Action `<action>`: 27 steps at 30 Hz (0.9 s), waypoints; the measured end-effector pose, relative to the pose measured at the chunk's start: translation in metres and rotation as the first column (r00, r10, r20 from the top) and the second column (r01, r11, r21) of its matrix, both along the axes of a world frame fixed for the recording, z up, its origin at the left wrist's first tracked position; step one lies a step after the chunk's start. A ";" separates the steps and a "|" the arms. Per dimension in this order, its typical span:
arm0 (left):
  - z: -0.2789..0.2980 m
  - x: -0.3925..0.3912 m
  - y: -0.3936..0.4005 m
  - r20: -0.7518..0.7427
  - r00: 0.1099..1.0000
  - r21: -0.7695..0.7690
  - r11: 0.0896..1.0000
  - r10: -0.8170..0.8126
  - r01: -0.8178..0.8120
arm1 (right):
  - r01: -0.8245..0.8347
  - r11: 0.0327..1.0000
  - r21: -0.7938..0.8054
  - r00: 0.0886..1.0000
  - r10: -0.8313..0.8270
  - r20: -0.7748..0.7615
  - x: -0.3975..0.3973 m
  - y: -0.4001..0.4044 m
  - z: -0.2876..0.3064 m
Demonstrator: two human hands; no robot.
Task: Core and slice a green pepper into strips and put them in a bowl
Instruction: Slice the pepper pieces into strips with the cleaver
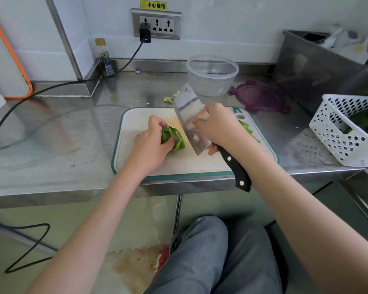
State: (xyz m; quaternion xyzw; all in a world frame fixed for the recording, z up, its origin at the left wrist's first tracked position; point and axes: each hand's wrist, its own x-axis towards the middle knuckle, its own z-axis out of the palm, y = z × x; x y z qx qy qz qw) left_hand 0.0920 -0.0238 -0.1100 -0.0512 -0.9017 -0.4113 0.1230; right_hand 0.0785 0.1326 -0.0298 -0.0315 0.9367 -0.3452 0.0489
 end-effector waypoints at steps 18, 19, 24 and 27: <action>0.002 0.000 -0.001 0.032 0.999 0.062 0.998 0.010 -0.012 | -0.012 0.993 0.114 1.000 0.012 0.002 0.000 -0.021 0.011; 0.003 0.000 -0.001 0.033 0.999 0.062 0.998 0.009 -0.011 | -0.027 0.990 0.139 0.999 0.031 -0.030 -0.001 -0.023 0.009; 0.005 0.001 0.000 0.049 0.999 0.057 0.998 0.010 -0.013 | -0.051 0.968 0.247 0.999 0.050 0.012 -0.005 -0.027 0.004; 0.004 0.001 0.000 0.059 0.998 0.057 0.998 0.020 -0.024 | -0.059 0.962 0.267 0.998 0.055 0.021 -0.004 -0.028 -0.008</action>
